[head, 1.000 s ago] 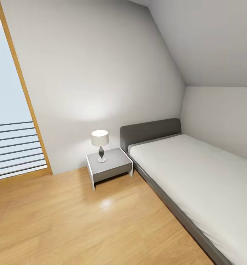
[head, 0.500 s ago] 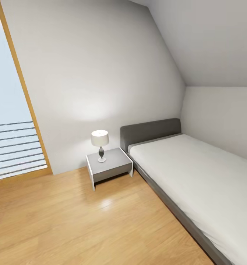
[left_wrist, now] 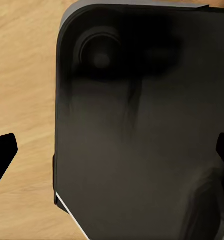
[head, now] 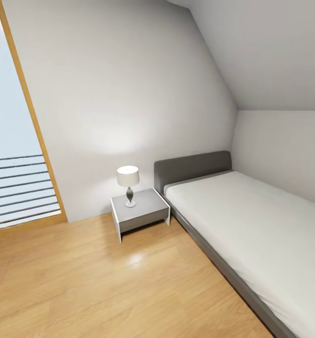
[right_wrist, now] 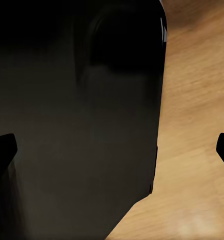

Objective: Attach the digital camera to the camera tripod in the bedroom.

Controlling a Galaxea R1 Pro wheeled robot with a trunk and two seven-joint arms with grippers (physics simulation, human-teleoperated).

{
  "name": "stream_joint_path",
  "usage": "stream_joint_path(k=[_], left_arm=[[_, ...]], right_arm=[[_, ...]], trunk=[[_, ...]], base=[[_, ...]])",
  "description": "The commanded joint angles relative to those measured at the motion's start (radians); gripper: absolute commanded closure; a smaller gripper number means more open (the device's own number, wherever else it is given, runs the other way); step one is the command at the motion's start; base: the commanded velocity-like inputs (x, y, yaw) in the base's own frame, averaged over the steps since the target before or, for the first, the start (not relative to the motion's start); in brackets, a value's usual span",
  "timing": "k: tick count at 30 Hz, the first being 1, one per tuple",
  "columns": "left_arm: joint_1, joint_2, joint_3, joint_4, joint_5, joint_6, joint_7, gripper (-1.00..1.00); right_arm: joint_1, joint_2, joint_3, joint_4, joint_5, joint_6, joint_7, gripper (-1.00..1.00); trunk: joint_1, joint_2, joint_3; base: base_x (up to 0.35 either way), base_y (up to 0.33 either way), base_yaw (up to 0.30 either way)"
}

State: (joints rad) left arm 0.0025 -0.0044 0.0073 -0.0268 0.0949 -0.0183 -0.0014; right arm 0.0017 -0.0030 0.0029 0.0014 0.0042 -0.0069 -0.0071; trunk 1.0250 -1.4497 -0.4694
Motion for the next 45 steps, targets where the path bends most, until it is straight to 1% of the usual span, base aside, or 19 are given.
stream_joint_path(k=[1,8,25,32,45], left_arm=[[0.0,0.0,0.0,-0.001,0.01,-0.002,0.0,-1.0],[0.0,0.001,-0.001,-0.001,0.011,-0.002,-0.002,-1.0],[0.001,0.001,0.0,-0.001,0.01,-0.002,-0.002,-1.0],[0.0,0.001,0.0,-0.001,0.01,-0.002,-0.002,-1.0],[0.0,0.001,0.0,-0.001,0.011,-0.002,-0.002,-1.0]], right_arm=[[0.0,0.0,0.0,0.0,0.0,-0.001,-0.001,-1.0],[0.0,0.0,0.001,0.0,0.0,-0.001,-0.002,-1.0],[0.0,-0.003,0.002,0.0,0.0,-0.003,-0.002,-1.0],[0.0,-0.005,0.003,0.0,0.001,-0.015,-0.001,-1.0],[0.0,-0.002,0.003,0.0,0.002,-0.018,-0.001,-1.0]], trunk=[[0.0,0.0,-0.001],[0.0,0.0,-0.001],[0.0,0.0,-0.001],[0.0,0.0,-0.001],[0.0,0.0,-0.001]], base=[[0.0,0.0,0.003],[0.068,0.0,0.001],[0.307,0.0,0.0],[0.277,0.0,0.0],[0.055,0.0,0.0]])
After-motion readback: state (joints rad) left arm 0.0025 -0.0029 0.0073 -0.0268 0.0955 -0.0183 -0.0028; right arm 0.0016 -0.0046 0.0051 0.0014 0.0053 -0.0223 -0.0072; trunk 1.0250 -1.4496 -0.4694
